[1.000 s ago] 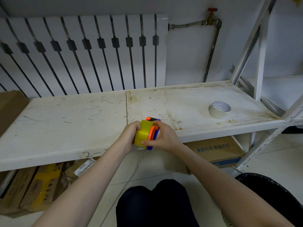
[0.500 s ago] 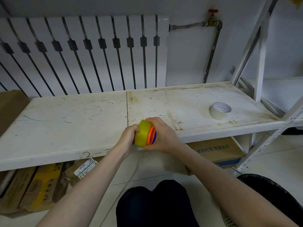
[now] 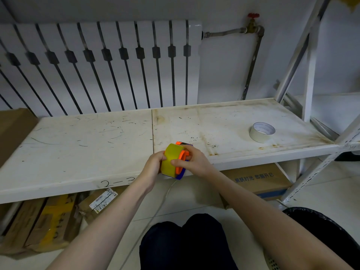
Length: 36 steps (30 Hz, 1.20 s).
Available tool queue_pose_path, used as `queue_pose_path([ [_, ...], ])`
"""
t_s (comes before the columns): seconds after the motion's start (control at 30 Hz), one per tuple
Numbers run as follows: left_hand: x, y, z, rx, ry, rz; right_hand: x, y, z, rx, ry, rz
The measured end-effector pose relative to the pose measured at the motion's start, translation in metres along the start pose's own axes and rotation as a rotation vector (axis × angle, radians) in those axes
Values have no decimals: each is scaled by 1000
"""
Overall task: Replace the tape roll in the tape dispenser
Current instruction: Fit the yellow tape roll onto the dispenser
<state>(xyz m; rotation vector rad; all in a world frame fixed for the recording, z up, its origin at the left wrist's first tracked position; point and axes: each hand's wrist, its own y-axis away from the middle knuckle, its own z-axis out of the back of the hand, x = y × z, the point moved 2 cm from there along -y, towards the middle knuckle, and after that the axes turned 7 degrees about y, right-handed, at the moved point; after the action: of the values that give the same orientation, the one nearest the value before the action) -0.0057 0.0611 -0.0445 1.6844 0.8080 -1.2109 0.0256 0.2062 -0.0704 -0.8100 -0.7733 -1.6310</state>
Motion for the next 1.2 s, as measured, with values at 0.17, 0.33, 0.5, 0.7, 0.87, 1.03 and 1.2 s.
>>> queue_pose_path([
  [0.17,-4,0,0,-75,11,27,9,11,0,-73,274,203],
  [0.33,-10,2,-2,-103,-14,91,16,16,4,-164,454,341],
  [0.5,-7,-1,-1,-106,30,112,10,9,5,-95,298,169],
  [0.7,-12,0,-7,-116,18,145,13,12,3,-51,309,199],
  [0.87,-17,1,-10,-141,-24,174,17,18,-2,-80,485,349],
  [1.03,-19,2,-12,-175,-28,183,16,16,4,-79,384,262],
  [1.2,-19,3,-16,-221,-30,175,11,8,3,-32,157,75],
])
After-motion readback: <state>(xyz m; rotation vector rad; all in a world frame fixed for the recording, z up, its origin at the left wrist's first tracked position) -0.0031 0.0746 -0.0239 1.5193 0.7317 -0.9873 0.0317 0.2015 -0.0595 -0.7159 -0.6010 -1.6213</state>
